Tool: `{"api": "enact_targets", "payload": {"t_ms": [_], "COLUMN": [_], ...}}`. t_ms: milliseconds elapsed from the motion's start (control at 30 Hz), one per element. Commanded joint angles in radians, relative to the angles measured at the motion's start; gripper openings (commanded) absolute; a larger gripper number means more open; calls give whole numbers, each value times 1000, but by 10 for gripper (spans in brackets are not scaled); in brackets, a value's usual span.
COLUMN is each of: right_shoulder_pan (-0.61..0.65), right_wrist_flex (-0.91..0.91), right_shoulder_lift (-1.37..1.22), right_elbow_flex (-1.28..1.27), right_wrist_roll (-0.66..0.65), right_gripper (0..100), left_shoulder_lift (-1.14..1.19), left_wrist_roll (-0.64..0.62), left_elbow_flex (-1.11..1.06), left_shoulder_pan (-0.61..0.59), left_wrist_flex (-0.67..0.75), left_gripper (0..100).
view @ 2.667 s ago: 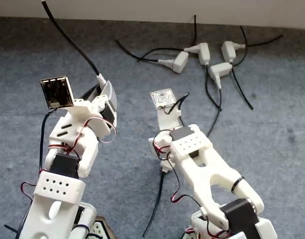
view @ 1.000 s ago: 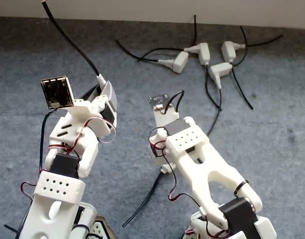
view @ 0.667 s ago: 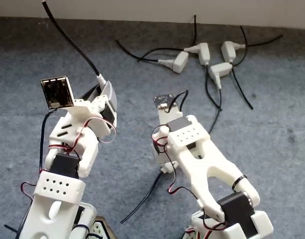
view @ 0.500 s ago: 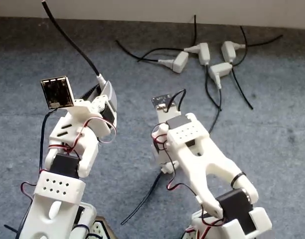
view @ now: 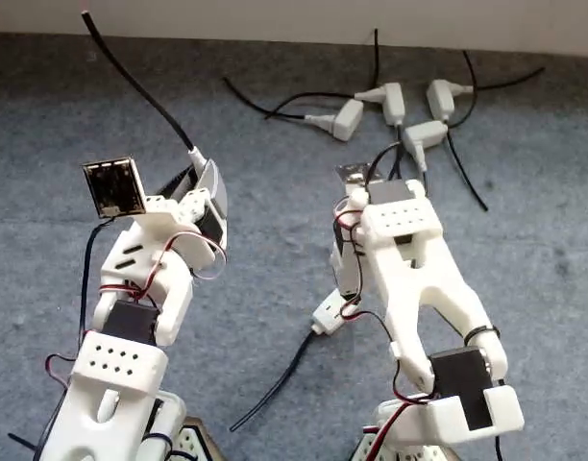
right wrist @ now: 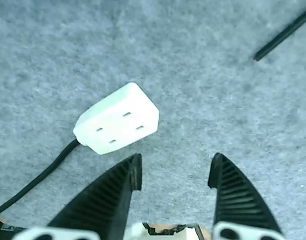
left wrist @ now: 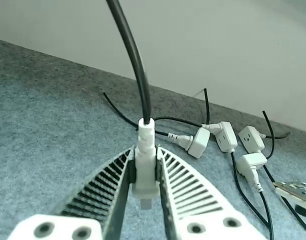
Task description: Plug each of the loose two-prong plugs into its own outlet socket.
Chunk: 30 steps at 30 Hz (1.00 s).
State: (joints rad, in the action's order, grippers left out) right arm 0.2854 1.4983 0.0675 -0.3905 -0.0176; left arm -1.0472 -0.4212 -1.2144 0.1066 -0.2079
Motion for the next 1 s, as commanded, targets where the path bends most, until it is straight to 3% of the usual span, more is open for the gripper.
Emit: {"api": "enact_targets", "payload": {"t_ms": [0,400,600,967], "right_shoulder_pan": [-39,-41,-41,28], "right_wrist_flex": [19,-371,-544,-674], "right_shoulder_lift": [-1,-4,-5,-5], "right_elbow_flex": [-16,-331,-355,-300], "right_wrist_roll": [-64,-75,-74,-77], "right_gripper": [223,223,223,223], "left_shoulder_lift": [2,1,1,1], "left_wrist_roll": [3,3,3,3], "left_elbow_flex": [-8,-10,-10,-10], "left_shoulder_pan": [16,31,31,31], "left_wrist_flex": [78,80,80,80], "left_gripper": [5,5,5,5]}}
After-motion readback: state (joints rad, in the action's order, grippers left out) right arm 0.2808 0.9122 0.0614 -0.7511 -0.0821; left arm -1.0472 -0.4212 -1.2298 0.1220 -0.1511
